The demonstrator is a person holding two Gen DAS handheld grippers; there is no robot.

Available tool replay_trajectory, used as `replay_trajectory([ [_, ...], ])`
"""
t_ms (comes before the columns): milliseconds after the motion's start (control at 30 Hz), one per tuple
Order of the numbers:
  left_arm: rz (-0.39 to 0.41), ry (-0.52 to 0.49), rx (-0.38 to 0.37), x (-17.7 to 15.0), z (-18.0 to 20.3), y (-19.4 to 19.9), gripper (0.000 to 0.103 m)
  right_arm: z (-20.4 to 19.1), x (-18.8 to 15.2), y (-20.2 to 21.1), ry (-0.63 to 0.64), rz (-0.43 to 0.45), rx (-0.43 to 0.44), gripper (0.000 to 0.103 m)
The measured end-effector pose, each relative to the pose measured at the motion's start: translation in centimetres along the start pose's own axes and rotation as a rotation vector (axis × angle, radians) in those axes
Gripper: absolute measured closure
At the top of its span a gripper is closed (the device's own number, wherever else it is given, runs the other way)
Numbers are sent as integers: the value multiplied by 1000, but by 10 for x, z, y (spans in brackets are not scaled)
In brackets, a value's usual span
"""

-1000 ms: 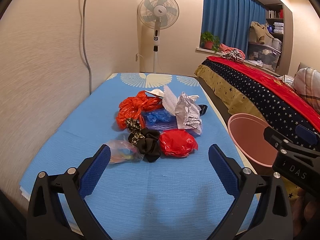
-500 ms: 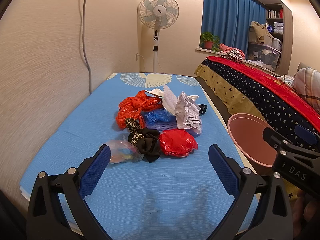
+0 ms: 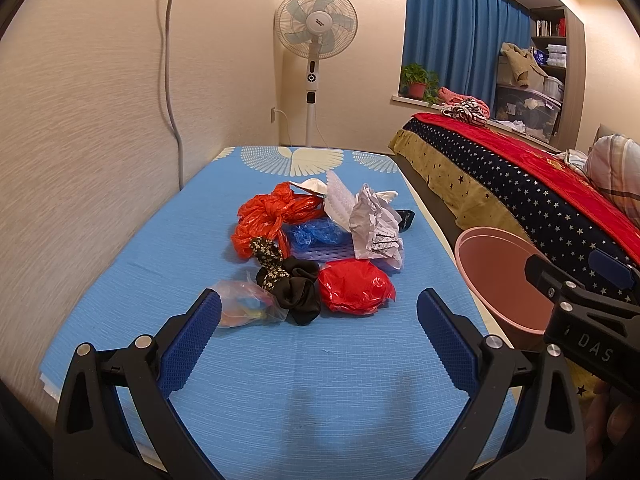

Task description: Collect trash

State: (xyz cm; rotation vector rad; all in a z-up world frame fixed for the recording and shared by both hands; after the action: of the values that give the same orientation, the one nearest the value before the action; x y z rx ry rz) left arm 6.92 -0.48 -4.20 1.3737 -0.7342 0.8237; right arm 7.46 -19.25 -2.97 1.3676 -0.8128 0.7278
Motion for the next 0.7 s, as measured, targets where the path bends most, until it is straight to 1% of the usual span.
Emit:
replay_trajectory([
  [267,0,2,-3,0,1,1,8,-1,0,0,-2,-2,3,11],
  [433,-4,7,-3,0,1,1,8,-5,-2,-4,-5,-16,20,18],
  [500,-7,8,-6,0,1,1,11,-4,-4,-5,-9,-24,34,23],
  [533,-11,9,-7,-1,2,0,13,-5,-5,-7,-11,-30,42,24],
  [600,-22,15,-9,-2,1,-1,21,-8,-7,-11,-13,-46,61,29],
  [633,-27,16,-9,-2,0,-3,29,-8,-7,-13,-13,-50,66,31],
  [700,-40,33,-8,-4,-4,-7,35,-12,-8,-18,-19,-62,89,35],
])
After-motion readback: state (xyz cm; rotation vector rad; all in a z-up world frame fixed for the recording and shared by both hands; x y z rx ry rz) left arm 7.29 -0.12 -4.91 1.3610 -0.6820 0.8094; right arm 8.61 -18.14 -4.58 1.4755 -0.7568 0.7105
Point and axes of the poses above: each gripper's, at about its wrist camera, not at the fingertips, and y roughly against the way its jaws point, z to its right, x to its top, the point moved 8 cm from there along -y, roughly the way its jaws point, and after that the axes turned 1 degree about -z, right-handed, at the moved point
